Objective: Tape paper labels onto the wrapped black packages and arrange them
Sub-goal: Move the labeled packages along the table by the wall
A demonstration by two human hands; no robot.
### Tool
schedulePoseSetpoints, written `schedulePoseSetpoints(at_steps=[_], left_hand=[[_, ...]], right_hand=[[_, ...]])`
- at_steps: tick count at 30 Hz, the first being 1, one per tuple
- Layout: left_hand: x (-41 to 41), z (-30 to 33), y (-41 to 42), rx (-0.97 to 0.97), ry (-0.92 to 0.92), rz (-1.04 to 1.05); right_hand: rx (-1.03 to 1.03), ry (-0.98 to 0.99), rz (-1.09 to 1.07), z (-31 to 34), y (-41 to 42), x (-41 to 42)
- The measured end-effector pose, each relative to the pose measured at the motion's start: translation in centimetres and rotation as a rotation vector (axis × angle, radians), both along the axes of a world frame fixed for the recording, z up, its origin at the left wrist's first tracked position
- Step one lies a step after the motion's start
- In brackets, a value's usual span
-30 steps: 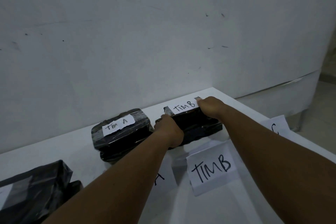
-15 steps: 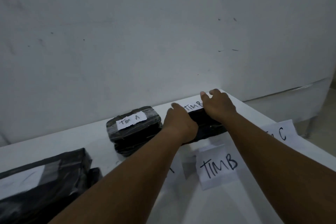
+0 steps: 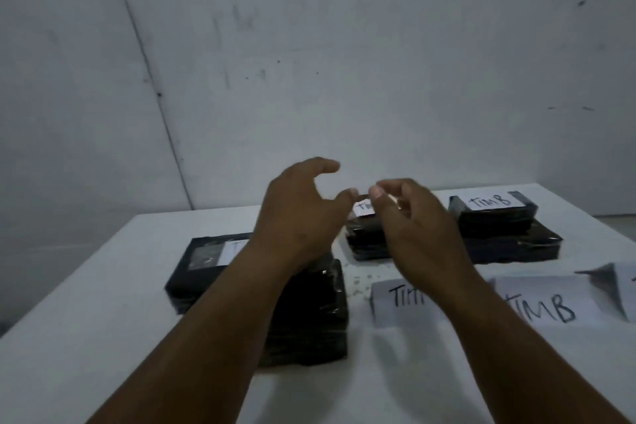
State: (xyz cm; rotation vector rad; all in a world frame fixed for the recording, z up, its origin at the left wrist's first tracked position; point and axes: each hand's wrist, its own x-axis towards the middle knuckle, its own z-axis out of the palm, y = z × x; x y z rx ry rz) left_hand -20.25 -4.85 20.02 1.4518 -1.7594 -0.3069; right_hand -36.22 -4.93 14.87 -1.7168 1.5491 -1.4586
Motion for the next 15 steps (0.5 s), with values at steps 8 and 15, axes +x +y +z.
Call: schedulePoseSetpoints(at_steps=[8, 15], left_hand=[[12.6, -4.5, 3.9, 0.163, 0.093, 0.302], [16.0, -8.4, 5.4, 0.328, 0.295, 0.269]], right_hand=[[0.377, -0.041, 0.040, -4.6, 2.2, 7.6], [0.589, -0.211, -0.012, -5.8, 3.7, 9.0]])
